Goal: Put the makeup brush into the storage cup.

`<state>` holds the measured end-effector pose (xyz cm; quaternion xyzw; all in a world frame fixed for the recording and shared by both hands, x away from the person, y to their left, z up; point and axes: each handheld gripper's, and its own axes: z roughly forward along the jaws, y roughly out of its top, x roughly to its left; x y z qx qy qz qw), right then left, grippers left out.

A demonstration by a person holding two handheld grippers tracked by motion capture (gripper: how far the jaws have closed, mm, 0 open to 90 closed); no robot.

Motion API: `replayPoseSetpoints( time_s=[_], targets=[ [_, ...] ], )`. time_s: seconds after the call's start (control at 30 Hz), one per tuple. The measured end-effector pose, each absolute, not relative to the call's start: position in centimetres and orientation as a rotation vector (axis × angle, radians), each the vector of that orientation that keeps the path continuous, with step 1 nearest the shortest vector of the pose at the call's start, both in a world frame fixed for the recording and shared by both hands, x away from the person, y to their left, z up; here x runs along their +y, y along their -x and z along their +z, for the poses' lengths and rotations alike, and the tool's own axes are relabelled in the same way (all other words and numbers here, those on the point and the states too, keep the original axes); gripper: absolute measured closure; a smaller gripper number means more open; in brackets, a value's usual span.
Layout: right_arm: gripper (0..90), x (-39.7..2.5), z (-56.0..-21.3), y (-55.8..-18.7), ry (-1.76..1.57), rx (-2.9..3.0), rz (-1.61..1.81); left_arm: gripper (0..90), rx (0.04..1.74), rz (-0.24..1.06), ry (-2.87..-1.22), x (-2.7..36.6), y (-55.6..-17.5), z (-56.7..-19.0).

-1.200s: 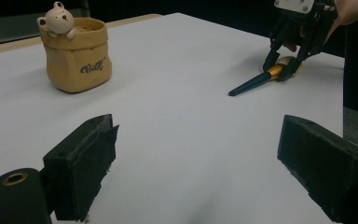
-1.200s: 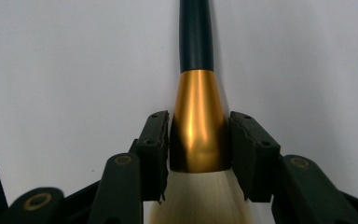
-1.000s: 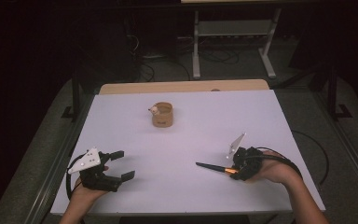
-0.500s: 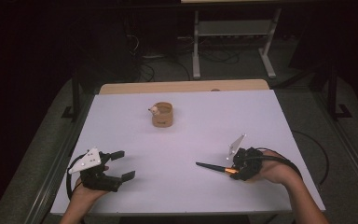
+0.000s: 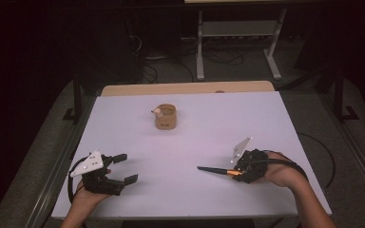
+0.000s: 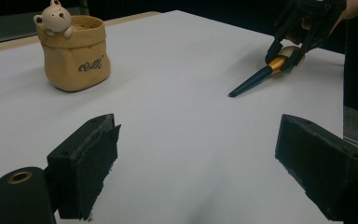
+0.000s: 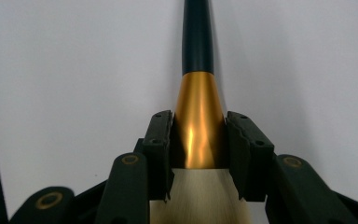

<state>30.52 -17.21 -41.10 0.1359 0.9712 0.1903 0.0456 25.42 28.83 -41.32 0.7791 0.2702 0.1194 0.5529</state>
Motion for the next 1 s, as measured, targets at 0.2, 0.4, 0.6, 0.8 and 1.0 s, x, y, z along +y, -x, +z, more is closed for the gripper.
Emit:
replayPoseSetpoints(
  time_s=[0.2,0.4,0.6,0.8,1.0],
  targets=[
    [61.6,-17.4,-40.6,-30.6,-0.391,2.944,0.614,12.3,0.635,0.281,-1.843,28.7,-25.4,-41.3],
    [61.6,-17.4,-40.1,-30.7,-0.386,2.936,0.632,12.3,0.633,0.283,-1.839,28.7,-25.4,-41.2],
    [61.7,-17.3,-38.8,-31.2,-0.351,2.921,0.689,12.3,0.627,0.281,-1.839,28.5,-25.5,-41.1],
    [61.6,-17.1,-38.2,-31.3,-0.347,2.917,0.737,12.3,0.607,0.275,-1.849,28.2,-25.6,-41.0],
    [61.7,-16.4,-37.8,-31.6,-0.287,2.924,0.768,12.3,0.574,0.258,-1.861,27.5,-25.9,-40.7]
  ],
)
